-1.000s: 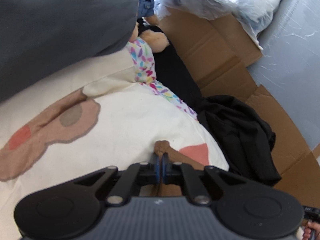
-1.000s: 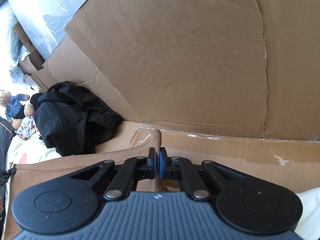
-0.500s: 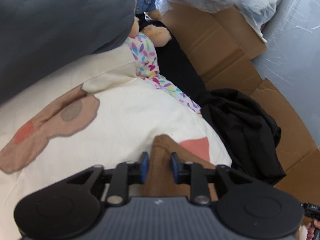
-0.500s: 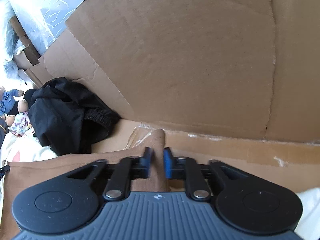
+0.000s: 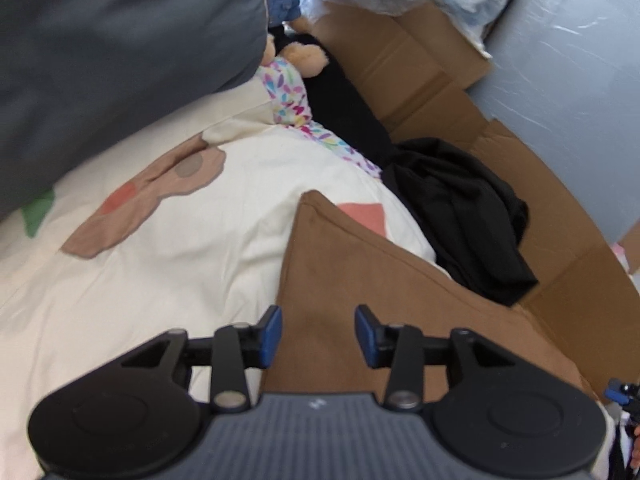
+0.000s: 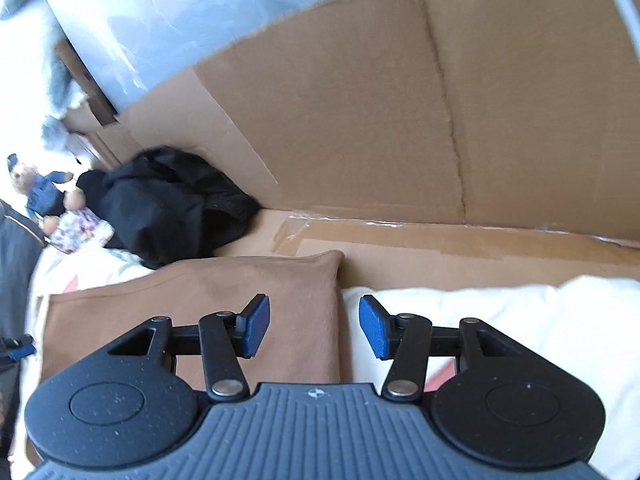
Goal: Fold clothes
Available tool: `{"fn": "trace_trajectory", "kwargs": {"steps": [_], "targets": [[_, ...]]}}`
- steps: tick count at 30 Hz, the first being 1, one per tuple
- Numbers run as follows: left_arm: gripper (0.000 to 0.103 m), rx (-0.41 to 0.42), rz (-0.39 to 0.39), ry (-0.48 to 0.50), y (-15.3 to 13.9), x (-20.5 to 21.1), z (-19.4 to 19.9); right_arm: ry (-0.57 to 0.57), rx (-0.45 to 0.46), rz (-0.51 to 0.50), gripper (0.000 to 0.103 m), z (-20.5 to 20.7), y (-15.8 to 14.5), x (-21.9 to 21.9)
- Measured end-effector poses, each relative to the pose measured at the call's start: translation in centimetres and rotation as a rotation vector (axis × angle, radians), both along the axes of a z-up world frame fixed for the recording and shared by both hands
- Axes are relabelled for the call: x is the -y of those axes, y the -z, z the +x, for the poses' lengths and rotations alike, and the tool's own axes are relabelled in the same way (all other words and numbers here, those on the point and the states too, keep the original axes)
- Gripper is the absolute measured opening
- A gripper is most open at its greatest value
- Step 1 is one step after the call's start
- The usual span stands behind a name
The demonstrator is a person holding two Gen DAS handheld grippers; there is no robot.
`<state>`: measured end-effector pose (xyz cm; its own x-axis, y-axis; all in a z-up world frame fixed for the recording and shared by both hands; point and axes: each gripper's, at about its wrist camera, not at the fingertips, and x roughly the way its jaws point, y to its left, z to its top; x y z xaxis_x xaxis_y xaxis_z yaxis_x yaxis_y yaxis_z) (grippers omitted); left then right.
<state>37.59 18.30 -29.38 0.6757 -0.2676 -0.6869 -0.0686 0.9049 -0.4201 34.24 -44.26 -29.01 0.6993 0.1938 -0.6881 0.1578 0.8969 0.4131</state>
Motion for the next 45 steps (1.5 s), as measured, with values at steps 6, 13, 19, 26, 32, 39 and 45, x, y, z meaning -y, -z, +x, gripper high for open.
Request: {"fn": "trace_trajectory", "kwargs": {"steps": [6,13,19,26,32,39,45], "targets": [[0.045,-0.021,0.013,-0.001,-2.0,-0.6,-5.7,-0.063,-0.011,-0.031,0.055,-4.2,-2.6,-1.0],[0.051,-0.049,0.003,0.015,-2.9,-0.7,-10.0,-0.128,-0.002,-0.041,0.055,-8.2,-4.6,-2.1],[0.052,-0.077,-0.028,0.028,-2.3,-0.6,-13.1,-0.124,-0.02,-0.004,0.056,-11.5,-4.0,-2.6],[0.051,-0.146,0.008,0.021,0.9,-1.6,-14.6,-0.144,-0.101,-0.035,0.056,-13.9,-0.9,-3.9],[0.051,-0.198,-0.023,-0.016,3.6,-2.7,-15.1,-0.154,-0.143,-0.119,0.057,-14.6,0.8,-4.0],[0.049,-0.216,-0.213,-0.111,5.7,-4.4,-14.8,-0.165,-0.175,-0.145,0.056,-15.0,2.7,-3.6],[0.039,-0.233,-0.278,-0.136,6.6,-4.4,-14.6,-0.198,-0.178,-0.158,0.055,-14.7,3.8,-4.0]]}}
